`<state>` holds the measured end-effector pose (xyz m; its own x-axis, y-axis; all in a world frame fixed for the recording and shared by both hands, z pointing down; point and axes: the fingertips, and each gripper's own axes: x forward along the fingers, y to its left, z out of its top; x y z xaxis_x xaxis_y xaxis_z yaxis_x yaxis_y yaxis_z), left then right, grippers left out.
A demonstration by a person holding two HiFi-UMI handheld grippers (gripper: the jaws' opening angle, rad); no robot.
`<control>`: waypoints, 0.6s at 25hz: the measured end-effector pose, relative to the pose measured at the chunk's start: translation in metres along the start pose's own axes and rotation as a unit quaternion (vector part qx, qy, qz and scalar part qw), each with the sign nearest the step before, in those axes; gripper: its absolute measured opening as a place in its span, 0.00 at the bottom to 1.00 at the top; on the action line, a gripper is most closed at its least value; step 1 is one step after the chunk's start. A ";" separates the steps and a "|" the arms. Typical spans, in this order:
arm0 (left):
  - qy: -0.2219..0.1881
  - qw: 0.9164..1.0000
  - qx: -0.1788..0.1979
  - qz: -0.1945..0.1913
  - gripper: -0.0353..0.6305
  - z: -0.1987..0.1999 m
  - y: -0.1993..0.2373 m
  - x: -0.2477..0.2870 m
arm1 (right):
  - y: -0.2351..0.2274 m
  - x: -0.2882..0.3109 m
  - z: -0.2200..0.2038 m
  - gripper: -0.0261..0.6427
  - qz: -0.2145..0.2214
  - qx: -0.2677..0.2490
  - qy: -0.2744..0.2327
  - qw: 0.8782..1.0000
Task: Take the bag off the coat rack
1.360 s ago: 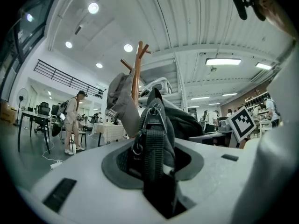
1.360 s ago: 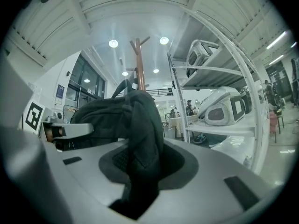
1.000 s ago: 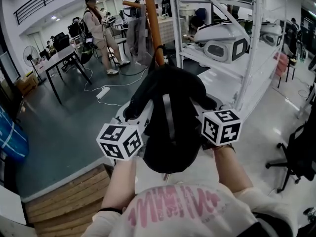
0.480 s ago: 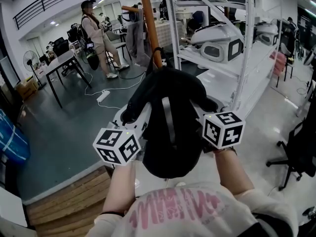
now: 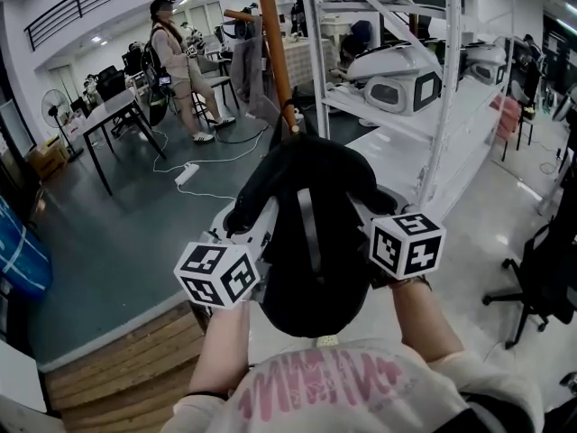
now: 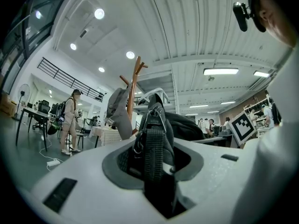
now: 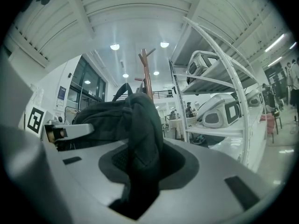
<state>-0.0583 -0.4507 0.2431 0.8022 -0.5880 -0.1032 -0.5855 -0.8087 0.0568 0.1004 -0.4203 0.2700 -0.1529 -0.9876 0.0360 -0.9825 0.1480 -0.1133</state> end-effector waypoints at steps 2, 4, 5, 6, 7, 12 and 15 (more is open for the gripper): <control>0.003 1.000 -0.004 0.001 0.24 -0.004 -0.001 0.000 | -0.001 -0.001 -0.004 0.22 0.000 0.001 0.004 1.000; 0.007 1.000 -0.008 0.000 0.23 -0.008 -0.002 -0.002 | -0.002 -0.001 -0.008 0.22 0.002 0.001 0.009 1.000; 0.008 1.000 -0.009 0.000 0.23 -0.010 -0.002 -0.003 | -0.001 -0.002 -0.009 0.22 0.002 0.000 0.010 1.000; 0.009 1.000 -0.010 -0.001 0.23 -0.010 -0.002 -0.004 | 0.000 -0.002 -0.010 0.22 0.003 -0.001 0.011 1.000; 0.009 1.000 -0.010 -0.001 0.23 -0.010 -0.001 -0.005 | 0.002 -0.003 -0.010 0.22 0.003 -0.002 0.012 1.000; 0.010 1.000 -0.009 -0.002 0.23 -0.016 0.003 -0.010 | 0.007 -0.002 -0.018 0.22 0.007 0.001 0.022 1.000; 0.011 1.000 -0.006 0.001 0.23 -0.021 0.006 -0.011 | 0.008 0.000 -0.024 0.22 0.008 0.003 0.025 1.000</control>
<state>-0.0680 -0.4495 0.2650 0.8039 -0.5891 -0.0822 -0.5850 -0.8080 0.0696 0.0901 -0.4182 0.2925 -0.1737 -0.9813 0.0830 -0.9792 0.1630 -0.1212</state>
